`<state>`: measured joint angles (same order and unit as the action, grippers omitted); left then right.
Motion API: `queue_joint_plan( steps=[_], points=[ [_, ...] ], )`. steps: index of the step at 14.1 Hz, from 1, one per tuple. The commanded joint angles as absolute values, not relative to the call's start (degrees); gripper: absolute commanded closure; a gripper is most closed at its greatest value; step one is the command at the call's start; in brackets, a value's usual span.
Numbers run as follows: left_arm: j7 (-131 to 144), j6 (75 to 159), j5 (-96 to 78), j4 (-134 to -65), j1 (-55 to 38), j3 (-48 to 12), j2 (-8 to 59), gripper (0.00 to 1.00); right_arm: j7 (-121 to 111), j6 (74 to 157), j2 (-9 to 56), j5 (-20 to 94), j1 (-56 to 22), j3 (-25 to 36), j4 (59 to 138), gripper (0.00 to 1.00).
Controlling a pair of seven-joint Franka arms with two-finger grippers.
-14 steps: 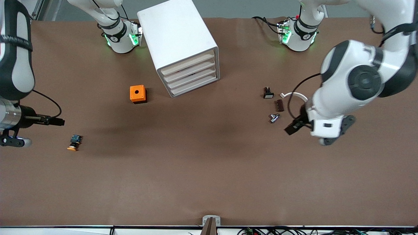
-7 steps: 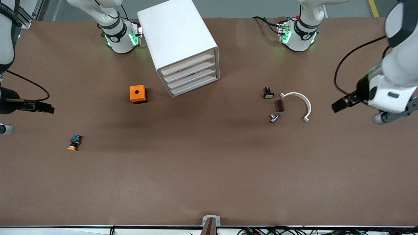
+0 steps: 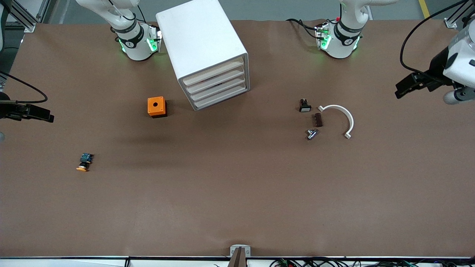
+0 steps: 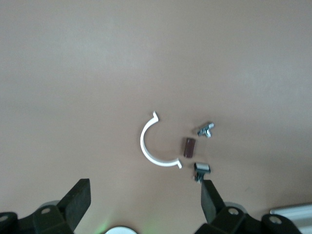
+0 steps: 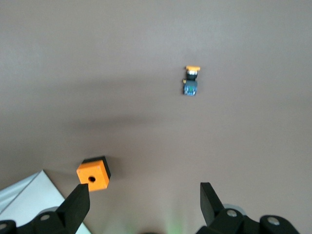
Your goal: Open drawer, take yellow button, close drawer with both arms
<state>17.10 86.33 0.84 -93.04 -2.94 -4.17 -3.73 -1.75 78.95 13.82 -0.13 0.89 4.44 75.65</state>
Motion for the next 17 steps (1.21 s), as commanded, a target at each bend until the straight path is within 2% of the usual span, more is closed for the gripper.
queue_joint_plan(
  steps=[1, 7, 12, 15, 17],
  points=[
    [16.2, 85.0, 0.4, -95.3, -2.8, -5.3, -6.4, 0.00, -1.9, 76.4, 12.1, 0.2, 0.4, 4.7, 75.2, 0.00],
    [13.9, 84.3, 0.4, -96.2, -2.8, -4.9, -8.4, 0.00, -2.9, 76.4, 8.9, 2.5, 0.8, 4.9, 75.2, 0.00],
    [12.4, 84.6, 0.4, -96.4, -2.5, -4.6, -9.2, 0.00, -2.4, 72.4, 7.4, 2.0, 0.4, 4.7, 75.6, 0.00],
    [12.4, 85.5, 0.4, -97.0, -2.4, -4.6, -9.3, 0.00, -2.7, 73.6, 6.8, 1.8, 0.2, 4.7, 76.5, 0.00],
    [12.4, 85.5, 0.4, -97.2, -2.3, -4.6, -9.6, 0.00, -2.9, 78.5, 3.4, 1.8, 0.3, 4.7, 81.6, 0.00]
  ],
)
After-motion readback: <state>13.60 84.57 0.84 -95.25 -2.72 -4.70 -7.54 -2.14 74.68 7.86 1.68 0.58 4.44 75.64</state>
